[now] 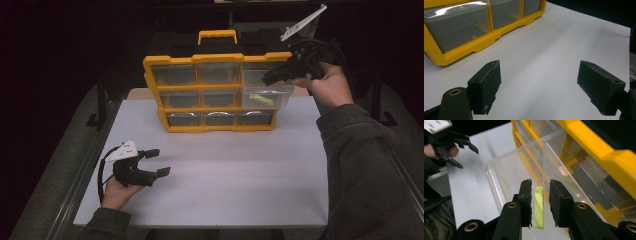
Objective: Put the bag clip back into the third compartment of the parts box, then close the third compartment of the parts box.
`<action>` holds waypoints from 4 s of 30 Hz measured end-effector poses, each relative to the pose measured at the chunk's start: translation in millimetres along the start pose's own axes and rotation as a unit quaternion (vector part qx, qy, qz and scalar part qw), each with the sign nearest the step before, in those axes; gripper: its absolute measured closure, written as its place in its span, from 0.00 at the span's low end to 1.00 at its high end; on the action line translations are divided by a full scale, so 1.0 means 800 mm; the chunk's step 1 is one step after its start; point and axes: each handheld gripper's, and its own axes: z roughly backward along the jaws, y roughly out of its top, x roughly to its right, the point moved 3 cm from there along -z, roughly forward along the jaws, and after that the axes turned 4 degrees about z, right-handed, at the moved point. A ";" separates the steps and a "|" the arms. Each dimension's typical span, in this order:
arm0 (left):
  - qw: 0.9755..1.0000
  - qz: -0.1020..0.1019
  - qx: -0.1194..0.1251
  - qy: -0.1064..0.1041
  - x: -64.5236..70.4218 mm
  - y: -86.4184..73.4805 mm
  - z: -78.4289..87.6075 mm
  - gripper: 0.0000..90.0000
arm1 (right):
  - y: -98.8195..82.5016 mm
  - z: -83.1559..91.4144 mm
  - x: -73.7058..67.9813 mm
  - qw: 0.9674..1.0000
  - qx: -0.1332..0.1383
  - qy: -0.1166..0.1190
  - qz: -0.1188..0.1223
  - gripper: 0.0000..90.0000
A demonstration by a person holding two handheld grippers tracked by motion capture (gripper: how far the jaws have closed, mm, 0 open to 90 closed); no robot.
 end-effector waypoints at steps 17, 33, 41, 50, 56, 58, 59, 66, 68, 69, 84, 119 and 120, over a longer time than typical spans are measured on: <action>1.000 0.004 0.000 -0.001 0.000 0.000 -0.001 0.21 | 0.007 0.024 -0.022 0.998 0.056 0.026 -0.009 0.33; 1.000 -0.003 0.000 -0.001 0.000 0.000 -0.002 0.21 | 0.004 0.035 -0.060 0.997 0.073 0.034 0.012 0.29; 1.000 -0.005 -0.003 -0.001 -0.002 0.000 -0.001 0.21 | -0.005 0.038 -0.085 0.995 0.082 0.046 0.029 0.45; 1.000 0.009 0.005 -0.006 0.001 0.000 -0.002 0.21 | -0.019 0.030 -0.104 0.994 0.075 0.069 0.048 0.66; 1.000 0.012 0.002 -0.003 0.000 0.001 0.001 0.21 | -0.026 0.023 -0.106 0.993 0.069 0.077 0.051 0.76; 1.000 0.008 0.002 -0.003 0.000 0.002 0.001 0.21 | -0.030 0.020 -0.105 0.993 0.066 0.080 0.050 0.80; 1.000 0.010 0.002 -0.003 0.001 0.001 0.000 0.21 | -0.032 0.018 -0.105 0.994 0.064 0.080 0.049 0.82; 1.000 0.002 0.008 -0.005 -0.002 0.003 -0.002 0.21 | -0.046 0.007 -0.103 0.995 0.053 0.070 0.054 0.93; 1.000 0.008 0.007 -0.006 -0.002 0.002 -0.004 0.21 | -0.051 0.005 -0.101 0.995 0.052 0.069 0.052 0.96; 1.000 0.007 0.008 -0.006 -0.002 0.002 -0.005 0.21 | -0.053 0.004 -0.101 0.995 0.053 0.067 0.052 0.96; 1.000 0.002 0.003 -0.006 -0.003 0.001 -0.008 0.21 | -0.063 -0.011 -0.093 0.997 0.044 0.038 0.052 0.98; 1.000 0.004 0.004 -0.007 0.001 0.001 -0.006 0.21 | -0.051 -0.006 -0.062 0.999 0.027 -0.026 0.035 0.98; 1.000 0.002 0.004 -0.007 0.001 0.001 -0.007 0.21 | -0.050 -0.006 -0.062 0.999 0.029 -0.027 0.032 0.98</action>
